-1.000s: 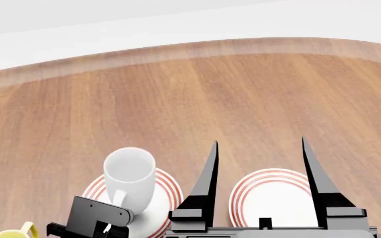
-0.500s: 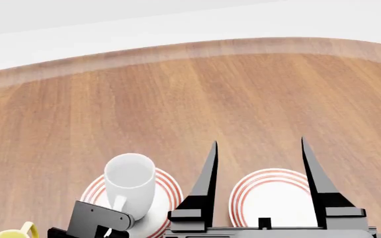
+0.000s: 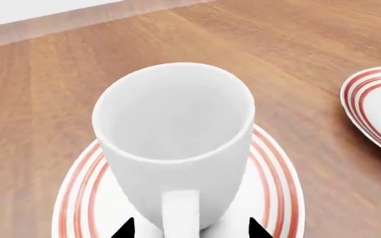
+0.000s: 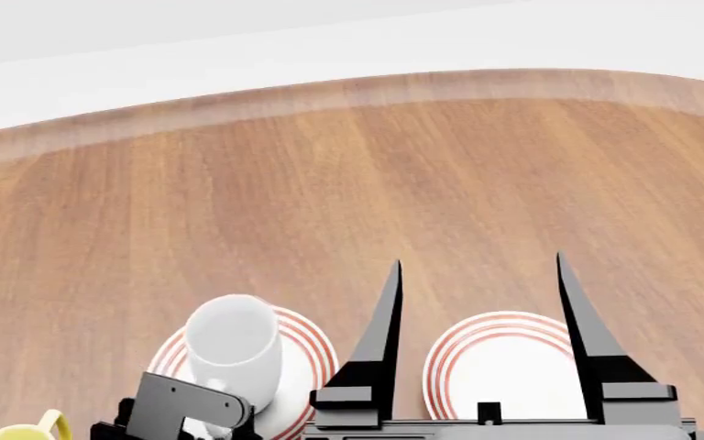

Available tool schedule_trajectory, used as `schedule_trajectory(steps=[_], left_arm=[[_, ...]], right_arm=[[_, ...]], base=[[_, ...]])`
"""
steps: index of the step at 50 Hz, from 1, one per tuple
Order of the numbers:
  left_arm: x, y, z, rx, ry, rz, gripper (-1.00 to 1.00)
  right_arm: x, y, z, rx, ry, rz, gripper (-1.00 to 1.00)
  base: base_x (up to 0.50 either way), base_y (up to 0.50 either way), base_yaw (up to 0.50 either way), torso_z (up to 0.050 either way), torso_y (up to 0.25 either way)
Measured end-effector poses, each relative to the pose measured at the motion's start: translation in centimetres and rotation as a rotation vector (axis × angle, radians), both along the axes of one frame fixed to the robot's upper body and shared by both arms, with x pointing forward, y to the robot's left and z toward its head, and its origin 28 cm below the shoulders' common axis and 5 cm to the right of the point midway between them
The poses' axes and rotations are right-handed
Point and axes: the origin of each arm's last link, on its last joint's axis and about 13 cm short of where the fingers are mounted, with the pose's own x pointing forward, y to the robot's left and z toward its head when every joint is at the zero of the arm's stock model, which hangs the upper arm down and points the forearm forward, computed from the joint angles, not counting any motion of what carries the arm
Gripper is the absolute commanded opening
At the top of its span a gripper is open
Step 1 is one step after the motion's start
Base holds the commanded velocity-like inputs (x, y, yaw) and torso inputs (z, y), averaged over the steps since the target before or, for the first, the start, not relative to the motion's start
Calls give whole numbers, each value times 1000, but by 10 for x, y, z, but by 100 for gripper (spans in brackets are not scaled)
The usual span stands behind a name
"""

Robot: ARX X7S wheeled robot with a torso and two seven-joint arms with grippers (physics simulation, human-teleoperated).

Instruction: Put the white mug on the left plate.

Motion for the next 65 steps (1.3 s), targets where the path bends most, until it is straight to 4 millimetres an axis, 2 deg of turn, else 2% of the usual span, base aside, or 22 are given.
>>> schedule_trajectory(steps=[15, 23, 49, 65], left_arm=[[-1, 0, 2, -4, -3, -2, 100], [-4, 0, 13, -18, -34, -9, 100], [-44, -2, 103, -115, -290, -104, 100], [-65, 12, 140, -161, -435, -68, 100]], right_arm=[[0, 0, 0, -1, 0, 1, 100], [0, 1, 0, -2, -1, 2, 100], [0, 2, 0, -4, 1, 9, 100], [-1, 3, 1, -5, -1, 12, 100]], base=[[0, 0, 0, 0, 0], [0, 0, 0, 0, 0], [0, 0, 0, 0, 0], [0, 0, 0, 0, 0]])
